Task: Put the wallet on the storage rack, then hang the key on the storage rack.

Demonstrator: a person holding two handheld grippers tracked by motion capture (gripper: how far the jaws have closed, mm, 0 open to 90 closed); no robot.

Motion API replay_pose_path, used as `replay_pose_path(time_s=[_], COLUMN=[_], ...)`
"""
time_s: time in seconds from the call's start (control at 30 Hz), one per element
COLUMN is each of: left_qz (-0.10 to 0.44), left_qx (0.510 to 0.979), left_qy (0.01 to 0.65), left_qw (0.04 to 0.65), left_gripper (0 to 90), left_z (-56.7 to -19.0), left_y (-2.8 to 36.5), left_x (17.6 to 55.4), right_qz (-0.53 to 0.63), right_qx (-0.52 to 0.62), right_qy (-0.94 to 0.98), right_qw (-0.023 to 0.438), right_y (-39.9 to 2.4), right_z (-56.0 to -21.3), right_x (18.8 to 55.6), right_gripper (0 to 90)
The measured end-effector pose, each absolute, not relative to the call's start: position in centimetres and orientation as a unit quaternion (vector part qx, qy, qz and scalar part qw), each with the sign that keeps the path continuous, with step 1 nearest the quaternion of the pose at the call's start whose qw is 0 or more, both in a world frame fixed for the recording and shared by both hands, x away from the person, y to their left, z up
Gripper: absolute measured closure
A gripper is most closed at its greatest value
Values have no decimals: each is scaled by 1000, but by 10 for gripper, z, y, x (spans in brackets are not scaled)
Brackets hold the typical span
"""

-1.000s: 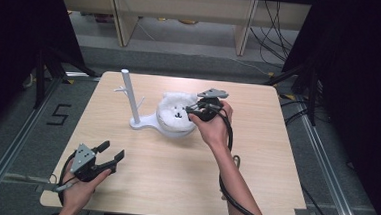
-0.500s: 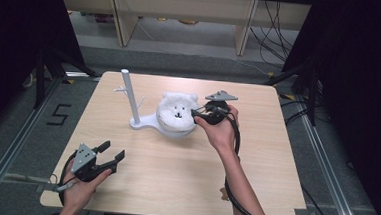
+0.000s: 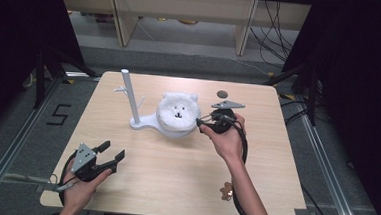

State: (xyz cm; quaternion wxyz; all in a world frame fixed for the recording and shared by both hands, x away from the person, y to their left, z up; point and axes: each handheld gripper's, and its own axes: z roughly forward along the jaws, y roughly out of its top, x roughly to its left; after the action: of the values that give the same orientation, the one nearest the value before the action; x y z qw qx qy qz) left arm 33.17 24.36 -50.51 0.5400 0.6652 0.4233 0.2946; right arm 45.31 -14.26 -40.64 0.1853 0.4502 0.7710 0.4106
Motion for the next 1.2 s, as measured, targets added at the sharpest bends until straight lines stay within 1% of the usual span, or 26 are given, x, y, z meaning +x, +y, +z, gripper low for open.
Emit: replay_pose_path(time_s=[0.13,0.17,0.27,0.3,0.47,0.57,0.7,0.73,0.77,0.83,0.87,0.9,0.97,1.0,1.03,1.07,1.13,1.17,1.2], left_qz=[294,294,296,296,295,297,296,297,298,300,301,301,302,302,301,302,300,299,299], left_qx=[666,665,665,669,670,670,671,670,670,670,669,669,667,667,671,672,674,674,674], left_qy=[417,417,419,421,419,417,416,415,416,417,418,418,416,416,417,415,414,414,412], left_qw=[544,545,543,537,537,538,538,539,537,536,536,536,539,539,534,534,533,534,536], left_gripper=[328,328,328,328,328,328,328,328,328,328,328,328,328,328,328,328,328,328,328], left_z=[-506,-506,-506,-506,-506,-505,-505,-505,-504,-504,-504,-504,-505,-505,-504,-504,-505,-505,-505], left_y=[243,243,242,242,242,242,242,242,242,242,242,242,241,241,240,239,238,238,237], left_x=[332,332,332,331,331,330,329,329,329,329,329,329,331,331,330,330,330,329,329], right_qz=[392,394,383,376,370,364,342,334,331,323,310,305,299,296,293,274,271,279,261], right_qx=[464,477,488,503,506,532,527,547,539,542,543,550,547,551,552,563,569,568,582], right_qy=[774,768,768,764,765,752,765,757,763,766,768,767,772,774,774,772,771,771,767], right_qw=[179,167,161,151,147,139,142,128,135,125,137,126,124,99,99,111,96,71,72], right_y=[-157,-161,-171,-175,-189,-194,-205,-204,-210,-215,-219,-221,-226,-229,-232,-233,-235,-238,-238], right_z=[-411,-415,-422,-424,-432,-433,-434,-432,-434,-434,-435,-435,-439,-439,-441,-443,-445,-448,-447], right_x=[441,437,429,424,416,407,400,396,397,395,395,394,393,391,390,389,388,388,387], right_gripper=[385,385,387,387,391,405,439,445,450,460,461,467,495,505,511,515,519,518,516])
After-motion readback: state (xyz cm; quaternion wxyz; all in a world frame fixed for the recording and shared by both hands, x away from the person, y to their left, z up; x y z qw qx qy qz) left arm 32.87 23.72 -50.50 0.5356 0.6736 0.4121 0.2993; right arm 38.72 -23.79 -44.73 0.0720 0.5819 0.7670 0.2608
